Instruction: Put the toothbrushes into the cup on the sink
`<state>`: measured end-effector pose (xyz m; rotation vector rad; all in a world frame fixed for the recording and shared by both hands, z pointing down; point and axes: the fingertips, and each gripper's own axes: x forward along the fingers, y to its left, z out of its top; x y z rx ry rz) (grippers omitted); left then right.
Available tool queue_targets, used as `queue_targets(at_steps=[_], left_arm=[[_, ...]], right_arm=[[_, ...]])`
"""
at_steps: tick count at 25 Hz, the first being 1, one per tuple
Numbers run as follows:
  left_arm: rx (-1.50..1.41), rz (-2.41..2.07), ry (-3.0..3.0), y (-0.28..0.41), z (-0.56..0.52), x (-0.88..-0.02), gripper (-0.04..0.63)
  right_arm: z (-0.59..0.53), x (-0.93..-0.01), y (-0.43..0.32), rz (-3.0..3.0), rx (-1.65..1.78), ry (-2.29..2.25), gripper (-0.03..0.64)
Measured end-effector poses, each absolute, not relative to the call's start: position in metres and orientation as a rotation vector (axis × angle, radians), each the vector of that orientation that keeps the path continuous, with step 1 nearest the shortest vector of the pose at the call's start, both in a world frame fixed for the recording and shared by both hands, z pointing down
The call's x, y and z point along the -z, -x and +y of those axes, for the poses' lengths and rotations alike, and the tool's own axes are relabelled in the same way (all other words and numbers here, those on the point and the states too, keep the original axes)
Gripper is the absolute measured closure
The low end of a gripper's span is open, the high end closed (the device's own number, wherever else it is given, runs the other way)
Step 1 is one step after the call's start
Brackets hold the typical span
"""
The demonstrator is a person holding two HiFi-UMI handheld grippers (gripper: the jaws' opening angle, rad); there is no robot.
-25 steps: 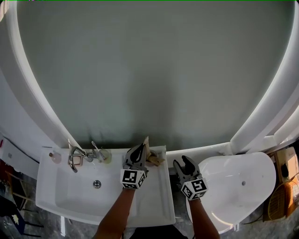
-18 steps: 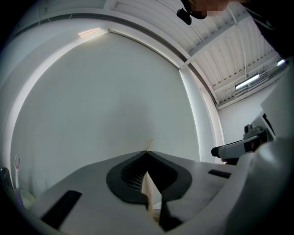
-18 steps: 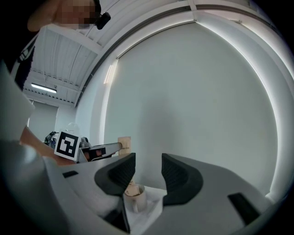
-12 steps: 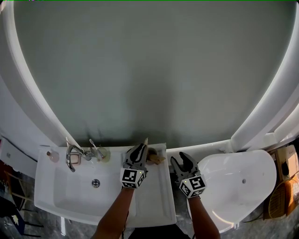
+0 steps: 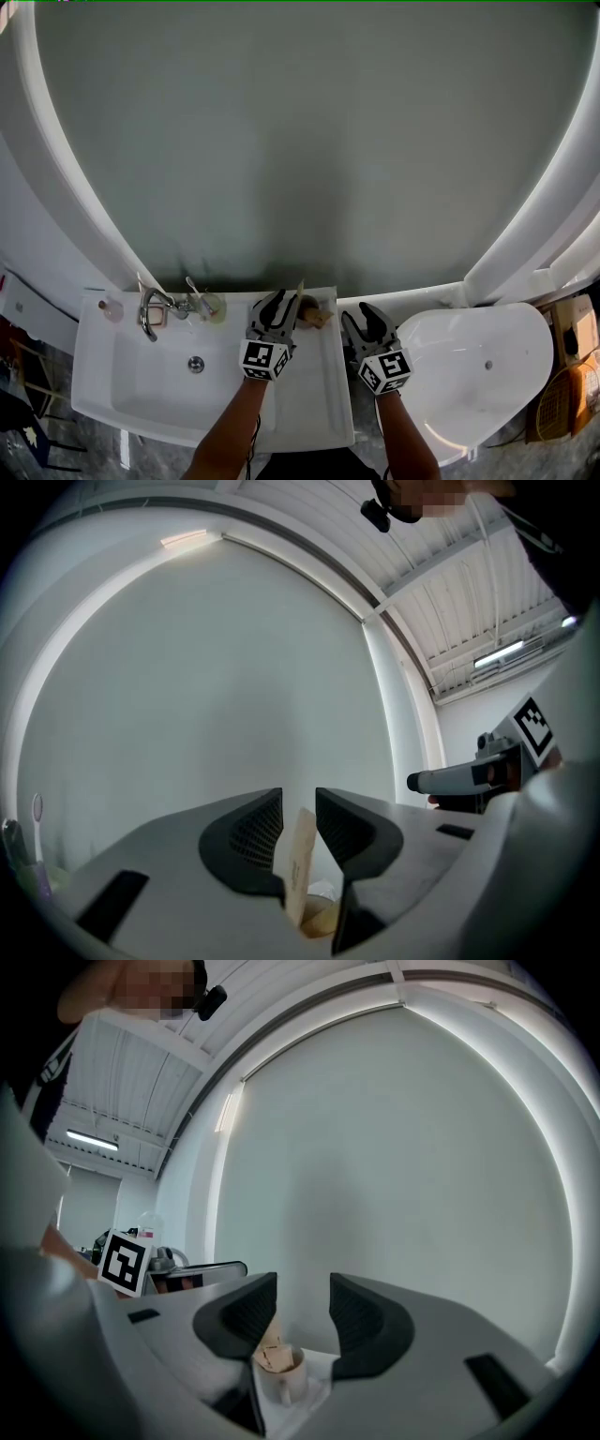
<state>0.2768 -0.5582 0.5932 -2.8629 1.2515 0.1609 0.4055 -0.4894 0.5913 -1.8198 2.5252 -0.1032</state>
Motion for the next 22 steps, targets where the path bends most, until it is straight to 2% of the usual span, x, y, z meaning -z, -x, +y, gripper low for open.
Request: queue_targets(at_steps=[22], left_arm=[[-0.086,1.318,2.862,-0.263,-0.522,-0.55,0.483]], right_arm=[[-0.483,-0.549,-0.397,2.593,0.111,1.805,0.43]])
